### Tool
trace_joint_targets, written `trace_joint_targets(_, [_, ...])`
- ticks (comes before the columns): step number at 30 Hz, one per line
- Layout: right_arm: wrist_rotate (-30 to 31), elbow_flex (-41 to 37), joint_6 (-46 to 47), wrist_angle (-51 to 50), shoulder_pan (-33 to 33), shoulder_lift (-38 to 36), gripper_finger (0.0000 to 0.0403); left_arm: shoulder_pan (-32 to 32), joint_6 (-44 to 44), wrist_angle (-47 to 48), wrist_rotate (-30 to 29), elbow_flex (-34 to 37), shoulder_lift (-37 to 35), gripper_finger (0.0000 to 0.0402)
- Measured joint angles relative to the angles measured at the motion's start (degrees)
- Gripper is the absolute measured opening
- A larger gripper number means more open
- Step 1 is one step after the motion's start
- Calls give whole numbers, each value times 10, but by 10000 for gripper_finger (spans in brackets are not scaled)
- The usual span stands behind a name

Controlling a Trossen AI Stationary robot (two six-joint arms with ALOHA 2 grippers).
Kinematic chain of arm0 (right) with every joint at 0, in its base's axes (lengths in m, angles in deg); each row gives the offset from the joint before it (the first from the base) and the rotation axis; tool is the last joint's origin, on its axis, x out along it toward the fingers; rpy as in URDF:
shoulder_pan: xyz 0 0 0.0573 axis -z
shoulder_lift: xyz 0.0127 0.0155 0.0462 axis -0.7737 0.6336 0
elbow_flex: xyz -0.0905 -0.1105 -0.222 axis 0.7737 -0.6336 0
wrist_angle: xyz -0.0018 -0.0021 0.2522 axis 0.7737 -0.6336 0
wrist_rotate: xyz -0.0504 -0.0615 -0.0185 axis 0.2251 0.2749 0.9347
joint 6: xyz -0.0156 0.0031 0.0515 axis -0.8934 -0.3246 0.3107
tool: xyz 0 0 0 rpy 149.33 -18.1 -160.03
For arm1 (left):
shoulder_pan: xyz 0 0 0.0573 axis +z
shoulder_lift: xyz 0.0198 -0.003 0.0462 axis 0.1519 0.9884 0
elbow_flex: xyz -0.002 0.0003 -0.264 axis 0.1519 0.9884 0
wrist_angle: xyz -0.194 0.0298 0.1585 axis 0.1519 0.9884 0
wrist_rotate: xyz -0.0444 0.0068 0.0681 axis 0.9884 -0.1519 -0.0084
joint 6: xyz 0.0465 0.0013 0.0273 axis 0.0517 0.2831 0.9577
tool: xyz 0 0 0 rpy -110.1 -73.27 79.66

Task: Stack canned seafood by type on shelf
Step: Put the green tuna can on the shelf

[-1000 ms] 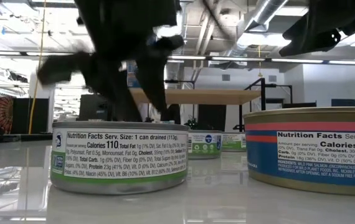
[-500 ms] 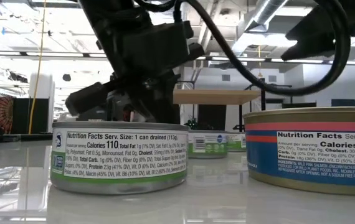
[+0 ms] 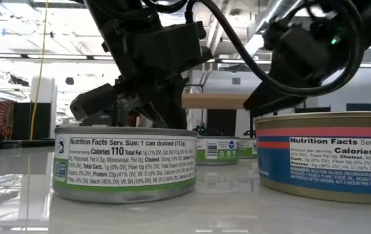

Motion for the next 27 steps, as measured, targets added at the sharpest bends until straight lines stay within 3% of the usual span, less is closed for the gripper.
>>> trace_joint_targets(7, [-2,56,-62,-5,19,77,330,0,-1,-5,-2,1,-1,0])
trace_joint_targets(12, [-2,100,-51,-81,30,122,330,0,-5,-5,-3,1,-1,0])
trace_joint_targets(27, [-18,102,23,-143,21,114,330,16,16,-16,-13,3,-50,1])
